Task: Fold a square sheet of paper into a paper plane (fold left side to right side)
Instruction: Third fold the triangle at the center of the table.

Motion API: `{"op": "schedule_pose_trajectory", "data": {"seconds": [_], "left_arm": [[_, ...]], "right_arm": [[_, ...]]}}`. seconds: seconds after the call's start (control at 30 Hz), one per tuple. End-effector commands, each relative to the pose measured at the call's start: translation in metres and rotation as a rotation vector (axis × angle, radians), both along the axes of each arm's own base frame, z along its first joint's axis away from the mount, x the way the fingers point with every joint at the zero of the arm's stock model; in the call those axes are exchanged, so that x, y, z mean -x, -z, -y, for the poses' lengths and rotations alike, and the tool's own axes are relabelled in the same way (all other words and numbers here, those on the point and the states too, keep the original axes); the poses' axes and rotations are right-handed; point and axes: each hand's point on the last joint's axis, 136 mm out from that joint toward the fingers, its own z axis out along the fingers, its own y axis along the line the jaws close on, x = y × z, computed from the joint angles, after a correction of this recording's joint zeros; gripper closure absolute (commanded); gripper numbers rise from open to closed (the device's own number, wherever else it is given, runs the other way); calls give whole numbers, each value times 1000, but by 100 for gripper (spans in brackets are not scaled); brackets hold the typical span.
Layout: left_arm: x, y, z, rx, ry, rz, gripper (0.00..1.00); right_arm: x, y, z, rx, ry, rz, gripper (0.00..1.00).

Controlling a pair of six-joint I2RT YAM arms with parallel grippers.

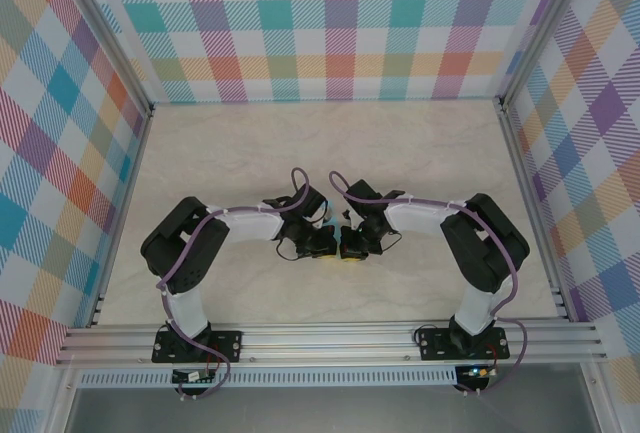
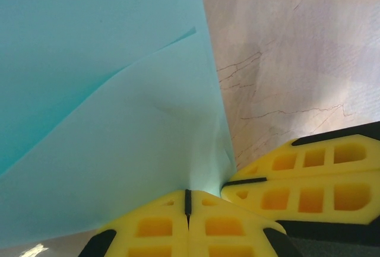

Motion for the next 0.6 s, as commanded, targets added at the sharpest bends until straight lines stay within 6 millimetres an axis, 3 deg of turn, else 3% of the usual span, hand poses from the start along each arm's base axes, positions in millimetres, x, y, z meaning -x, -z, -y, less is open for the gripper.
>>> {"op": "schedule_pose_trajectory", "data": {"seconds": [0.0, 0.57], "left_arm": [[0, 27, -28, -161, -20, 0, 100], [-21, 35, -101, -262, -116, -4, 100]], "right_arm": [[20, 33, 45, 228, 4, -65, 100], [23, 33, 48, 239, -3, -74, 100]]}}
